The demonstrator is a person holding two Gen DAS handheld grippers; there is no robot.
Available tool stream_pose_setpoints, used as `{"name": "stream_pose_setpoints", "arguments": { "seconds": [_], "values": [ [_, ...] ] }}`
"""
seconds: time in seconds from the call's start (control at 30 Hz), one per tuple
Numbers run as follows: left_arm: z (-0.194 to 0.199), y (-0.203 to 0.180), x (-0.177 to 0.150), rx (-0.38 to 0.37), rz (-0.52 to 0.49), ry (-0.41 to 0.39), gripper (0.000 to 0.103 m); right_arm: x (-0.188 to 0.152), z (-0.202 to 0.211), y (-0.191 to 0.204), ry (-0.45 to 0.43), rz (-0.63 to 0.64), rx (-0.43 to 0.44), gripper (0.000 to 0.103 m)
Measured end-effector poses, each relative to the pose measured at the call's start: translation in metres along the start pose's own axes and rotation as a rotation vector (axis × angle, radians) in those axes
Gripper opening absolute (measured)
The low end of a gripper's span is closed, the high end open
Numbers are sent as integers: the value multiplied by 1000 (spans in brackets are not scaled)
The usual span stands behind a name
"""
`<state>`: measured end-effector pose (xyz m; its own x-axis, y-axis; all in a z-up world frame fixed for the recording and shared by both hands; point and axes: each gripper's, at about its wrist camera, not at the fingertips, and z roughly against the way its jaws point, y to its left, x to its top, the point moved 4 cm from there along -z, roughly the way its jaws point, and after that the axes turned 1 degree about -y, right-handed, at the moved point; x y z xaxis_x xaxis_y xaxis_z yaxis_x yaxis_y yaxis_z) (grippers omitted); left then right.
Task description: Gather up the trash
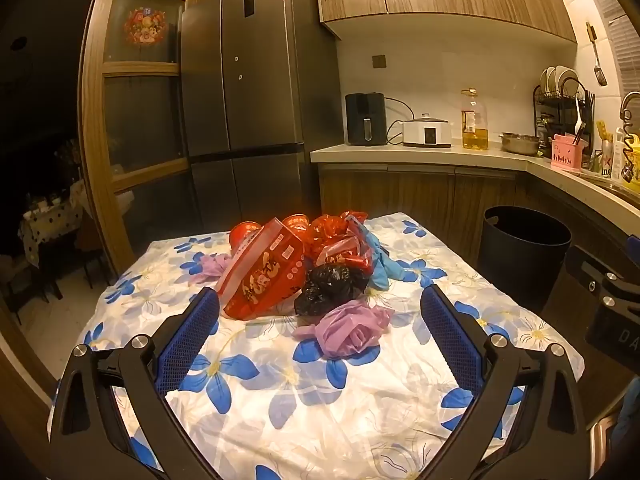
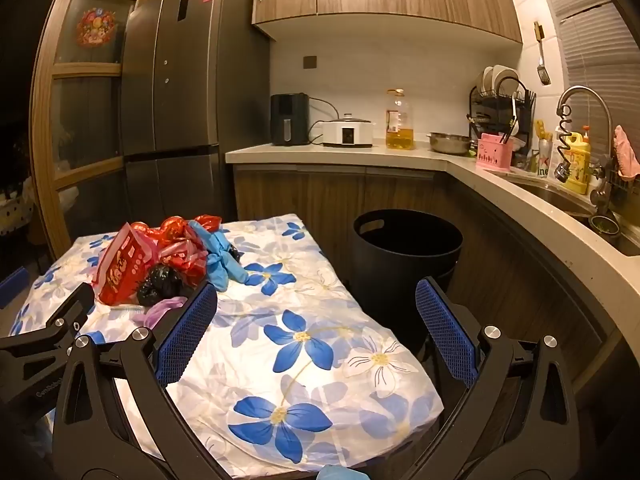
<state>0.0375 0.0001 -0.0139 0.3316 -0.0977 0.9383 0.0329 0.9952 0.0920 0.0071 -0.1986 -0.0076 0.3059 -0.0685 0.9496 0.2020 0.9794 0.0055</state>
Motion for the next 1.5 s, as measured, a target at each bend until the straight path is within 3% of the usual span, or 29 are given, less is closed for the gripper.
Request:
{"name": "stream_pose_setpoints", "arguments": {
  "seconds": [1.5],
  "values": [
    [0,-1,3,-2,31,-20,97,3,1,3,-13,-8,37,98]
  ]
}}
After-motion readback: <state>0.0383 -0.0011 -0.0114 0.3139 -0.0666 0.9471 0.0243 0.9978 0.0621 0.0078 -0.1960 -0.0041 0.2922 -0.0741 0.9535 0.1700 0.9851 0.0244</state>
